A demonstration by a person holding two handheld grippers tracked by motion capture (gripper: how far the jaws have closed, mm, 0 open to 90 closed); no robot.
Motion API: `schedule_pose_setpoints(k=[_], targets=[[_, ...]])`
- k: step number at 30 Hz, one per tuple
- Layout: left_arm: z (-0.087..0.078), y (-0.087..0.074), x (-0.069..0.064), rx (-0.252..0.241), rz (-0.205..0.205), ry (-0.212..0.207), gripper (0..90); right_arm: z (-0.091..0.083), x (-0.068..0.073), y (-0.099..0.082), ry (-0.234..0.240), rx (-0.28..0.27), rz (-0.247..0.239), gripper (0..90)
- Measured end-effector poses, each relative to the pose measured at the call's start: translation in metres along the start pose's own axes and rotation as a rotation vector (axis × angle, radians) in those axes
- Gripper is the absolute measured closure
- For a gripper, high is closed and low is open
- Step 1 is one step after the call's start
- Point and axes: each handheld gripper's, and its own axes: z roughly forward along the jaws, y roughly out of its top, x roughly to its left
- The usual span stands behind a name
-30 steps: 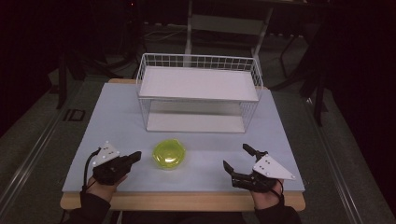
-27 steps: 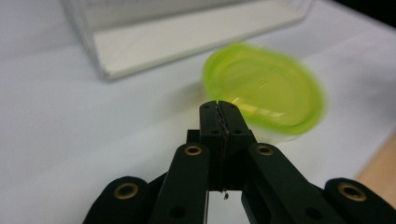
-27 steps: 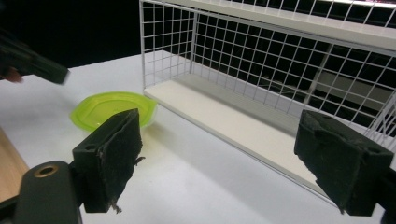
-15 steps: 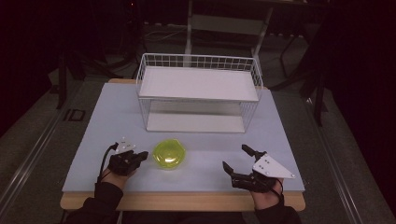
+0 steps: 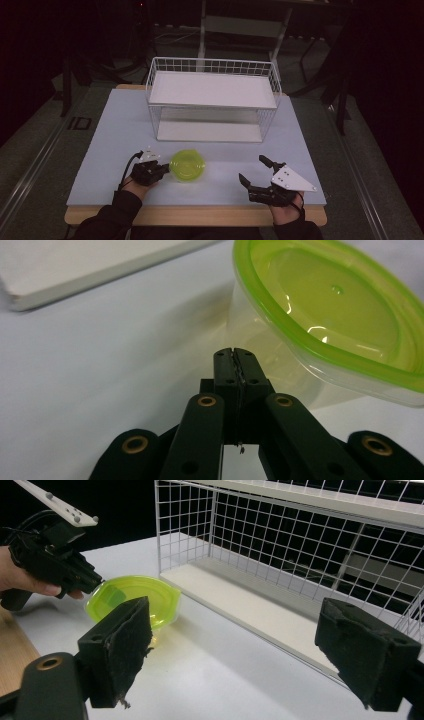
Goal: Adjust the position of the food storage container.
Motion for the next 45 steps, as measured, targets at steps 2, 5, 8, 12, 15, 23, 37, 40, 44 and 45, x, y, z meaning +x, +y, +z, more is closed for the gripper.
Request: schedule_pose_setpoints(k=[2,5,8,12,15,23,37,40,44,45], targets=[[0.003,0.001,-0.005,0.012,0.0,-0.02,90.0,0.0,-0.001,0.0,0.002,0.003,0.005,14.6],[0.009,0.002,-0.014,0.021,0.017,-0.048,90.0,0.0,-0.001,0.0,0.003,0.005,0.007,14.6],[0.014,0.003,-0.022,0.031,0.033,-0.072,90.0,0.0,-0.001,0.0,0.003,0.006,0.005,14.6],[0.019,0.004,-0.032,0.046,0.078,-0.103,89.9,0.0,-0.001,-0.001,0.002,0.007,0.005,14.6],[0.02,0.006,-0.036,0.049,0.074,-0.118,89.9,0.0,-0.002,-0.001,0.0,0.008,0.005,14.6],[0.017,0.012,-0.026,0.03,0.032,-0.068,89.8,0.0,-0.002,-0.001,0.0,0.008,0.006,14.7],[0.028,0.011,-0.047,0.076,0.05,-0.129,89.8,-0.001,-0.001,0.0,0.0,0.007,0.001,14.7],[0.031,0.011,-0.054,0.084,0.053,-0.153,89.8,-0.001,-0.001,0.0,0.001,0.007,0.001,14.7],[0.037,0.012,-0.063,0.092,0.064,-0.176,89.8,-0.001,-0.001,0.0,-0.001,0.008,0.003,14.7],[0.039,0.013,-0.066,0.094,0.062,-0.182,89.8,-0.001,-0.002,0.0,-0.002,0.008,0.002,14.7]])
